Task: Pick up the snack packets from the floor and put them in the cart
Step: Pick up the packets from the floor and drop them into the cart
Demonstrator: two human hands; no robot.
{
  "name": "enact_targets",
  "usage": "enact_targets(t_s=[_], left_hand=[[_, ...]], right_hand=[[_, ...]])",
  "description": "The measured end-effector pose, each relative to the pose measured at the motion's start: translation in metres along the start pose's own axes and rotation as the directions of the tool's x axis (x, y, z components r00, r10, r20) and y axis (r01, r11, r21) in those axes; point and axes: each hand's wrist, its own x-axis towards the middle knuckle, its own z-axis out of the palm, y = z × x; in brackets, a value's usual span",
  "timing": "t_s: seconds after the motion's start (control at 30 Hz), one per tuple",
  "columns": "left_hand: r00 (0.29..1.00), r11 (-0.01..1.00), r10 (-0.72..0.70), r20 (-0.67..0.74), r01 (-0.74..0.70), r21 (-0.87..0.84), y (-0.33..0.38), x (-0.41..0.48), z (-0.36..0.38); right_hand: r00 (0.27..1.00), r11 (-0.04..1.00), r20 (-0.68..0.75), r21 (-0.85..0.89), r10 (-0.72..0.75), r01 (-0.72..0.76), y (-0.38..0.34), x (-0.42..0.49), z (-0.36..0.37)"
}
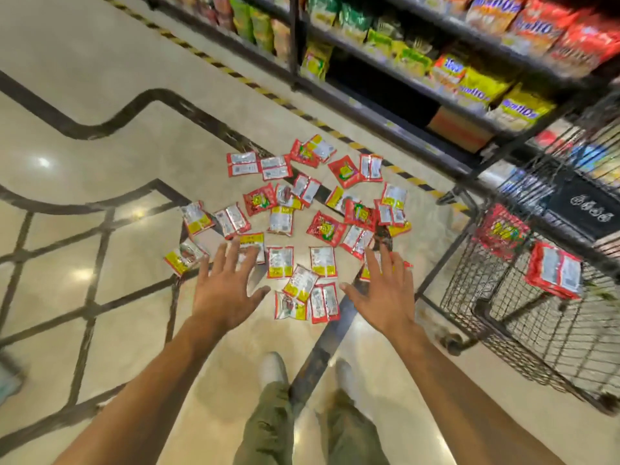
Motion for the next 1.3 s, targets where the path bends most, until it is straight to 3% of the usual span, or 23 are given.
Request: enact_targets(t_s=[0.33,0.6,0.8,0.93,1.03,1.1,1.17,1.3], left_hand=[[0.983,0.999,0.048,0.176,-0.044,-0.028,0.041,0.117,0.183],[0.943,0.998,0.006,0.332,0.017,-0.067,0.05,0.231,0.383],[0.923,0.964,-0.132,0.36,0.205,-0.17,0.043,0.319,0.546],[0.877,0.85,-0.225,0.424,0.39,-0.355,0.039,0.368,0.635],[0.874,0.789,-0.306,0.379,0.455,-0.413,0.04,0.379,0.676],[0.876,0.759,-0.362,0.318,0.475,-0.445,0.042,0.379,0.689],[0.856,0.646,-0.43,0.288,0.515,-0.564,0.042,0.382,0.692],[0.836,0.491,-0.373,0.402,0.545,-0.68,0.041,0.387,0.69]], right_hand=[[0.987,0.993,0.139,0.077,0.082,-0.093,0.06,0.085,0.182],[0.947,0.975,0.293,0.135,0.129,-0.174,0.099,0.157,0.392],[0.891,0.938,0.41,0.189,0.193,-0.29,0.119,0.204,0.557],[0.823,0.853,0.457,0.22,0.338,-0.473,0.125,0.227,0.642],[0.763,0.76,0.471,0.254,0.444,-0.599,0.125,0.232,0.683],[0.751,0.718,0.429,0.277,0.502,-0.638,0.124,0.232,0.7],[0.748,0.686,0.38,0.312,0.544,-0.658,0.121,0.233,0.711],[0.739,0.621,0.427,0.404,0.521,-0.671,0.115,0.234,0.715]])
